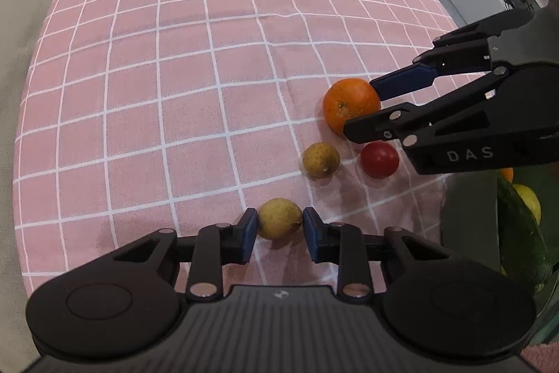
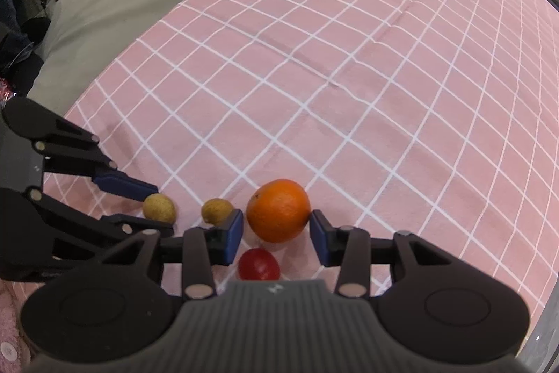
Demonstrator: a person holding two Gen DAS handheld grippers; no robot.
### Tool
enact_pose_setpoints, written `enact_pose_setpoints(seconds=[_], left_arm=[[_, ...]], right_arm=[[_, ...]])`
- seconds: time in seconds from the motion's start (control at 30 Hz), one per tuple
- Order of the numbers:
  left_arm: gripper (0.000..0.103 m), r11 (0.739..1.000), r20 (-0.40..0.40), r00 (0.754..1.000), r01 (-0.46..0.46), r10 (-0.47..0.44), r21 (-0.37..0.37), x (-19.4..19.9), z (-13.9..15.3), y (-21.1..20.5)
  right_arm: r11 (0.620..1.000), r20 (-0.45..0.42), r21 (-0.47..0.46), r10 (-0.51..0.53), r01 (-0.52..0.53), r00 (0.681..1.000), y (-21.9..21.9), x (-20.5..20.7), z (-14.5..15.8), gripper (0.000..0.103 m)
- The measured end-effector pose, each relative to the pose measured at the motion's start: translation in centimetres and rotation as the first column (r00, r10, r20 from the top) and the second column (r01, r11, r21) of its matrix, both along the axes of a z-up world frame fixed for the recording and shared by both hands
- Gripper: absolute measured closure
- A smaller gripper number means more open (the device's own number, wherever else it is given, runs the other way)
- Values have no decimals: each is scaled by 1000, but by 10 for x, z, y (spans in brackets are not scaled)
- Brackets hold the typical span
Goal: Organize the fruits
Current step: 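Grasp a small yellow-brown fruit with the left tool while the right tool grasps an orange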
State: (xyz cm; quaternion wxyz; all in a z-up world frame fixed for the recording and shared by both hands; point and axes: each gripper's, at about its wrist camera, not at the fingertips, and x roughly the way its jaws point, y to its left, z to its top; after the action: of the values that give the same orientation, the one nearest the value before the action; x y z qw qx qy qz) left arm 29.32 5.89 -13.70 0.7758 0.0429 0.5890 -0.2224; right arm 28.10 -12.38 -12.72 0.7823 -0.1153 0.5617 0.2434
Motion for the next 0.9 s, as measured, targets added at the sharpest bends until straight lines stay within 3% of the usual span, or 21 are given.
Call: enact_pose_setpoints(seconds=[0.47, 0.9], left_arm=[[72, 1000, 7, 1000, -11, 11, -10, -2, 7, 0], [72, 993, 98, 995, -20, 32, -120, -17, 65, -2]], right_arm=[[999, 19, 14, -48, 48, 999, -3, -6, 4, 65], [980, 106, 140, -158, 143, 982, -27, -61, 72, 66]])
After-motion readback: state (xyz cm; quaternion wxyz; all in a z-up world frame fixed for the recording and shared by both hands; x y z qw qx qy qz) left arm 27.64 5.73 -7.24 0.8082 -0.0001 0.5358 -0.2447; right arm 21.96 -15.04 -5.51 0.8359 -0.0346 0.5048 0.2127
